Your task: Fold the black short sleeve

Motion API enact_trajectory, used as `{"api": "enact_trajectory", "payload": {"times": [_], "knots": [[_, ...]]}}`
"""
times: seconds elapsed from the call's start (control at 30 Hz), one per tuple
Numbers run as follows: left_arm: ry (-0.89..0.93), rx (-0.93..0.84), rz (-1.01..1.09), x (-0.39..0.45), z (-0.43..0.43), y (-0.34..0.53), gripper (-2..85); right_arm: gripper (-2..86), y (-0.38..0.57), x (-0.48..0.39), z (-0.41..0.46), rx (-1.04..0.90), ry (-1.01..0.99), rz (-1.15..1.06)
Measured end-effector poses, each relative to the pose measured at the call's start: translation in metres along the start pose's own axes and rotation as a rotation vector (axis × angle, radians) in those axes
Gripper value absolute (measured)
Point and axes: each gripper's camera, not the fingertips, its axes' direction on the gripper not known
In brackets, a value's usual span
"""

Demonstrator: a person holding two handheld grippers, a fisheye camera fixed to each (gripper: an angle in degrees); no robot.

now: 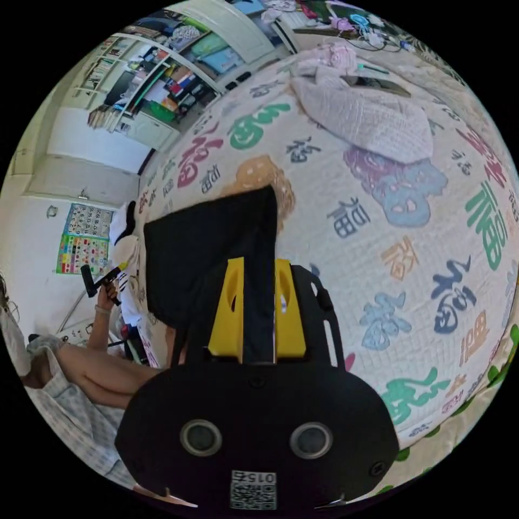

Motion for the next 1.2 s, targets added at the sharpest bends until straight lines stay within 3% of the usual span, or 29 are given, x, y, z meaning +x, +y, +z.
{"api": "enact_trajectory", "payload": {"times": [0.13, 0.23, 0.33, 0.53, 0.7, 0.83, 1.07, 1.2], "knots": [[0.100, -0.008, -0.016, -0.006, 0.066, -0.091, 9.5, 8.0, -0.061, -0.010, 0.043, -0.034, 0.094, -0.002], [0.177, -0.096, -0.085, -0.017, 0.116, -0.124, 6.7, 4.4, -0.085, -0.014, 0.070, -0.071, 0.045, 0.017], [0.224, -0.067, -0.130, -0.023, 0.125, -0.133, 0.7, 0.2, -0.095, -0.020, 0.079, -0.026, -0.022, 0.011], [0.160, -0.055, -0.090, -0.027, 0.123, -0.132, 0.1, -0.2, -0.115, -0.021, 0.101, -0.008, 0.025, 0.049], [0.158, -0.010, -0.113, -0.033, 0.116, -0.108, 4.2, 5.0, -0.112, -0.036, 0.120, -0.009, 0.042, 0.056], [0.105, -0.011, 0.006, -0.003, 0.078, -0.050, 5.2, 5.0, -0.070, -0.083, 0.119, -0.026, 0.057, -0.149], [0.250, -0.170, 0.251, 0.092, 0.114, 0.045, 6.6, 4.2, -0.017, -0.172, 0.203, -0.297, -0.015, -0.469], [0.167, -0.269, 0.237, 0.082, 0.139, 0.071, 4.7, 0.0, 0.002, -0.173, 0.238, -0.424, 0.136, -0.495]]}}
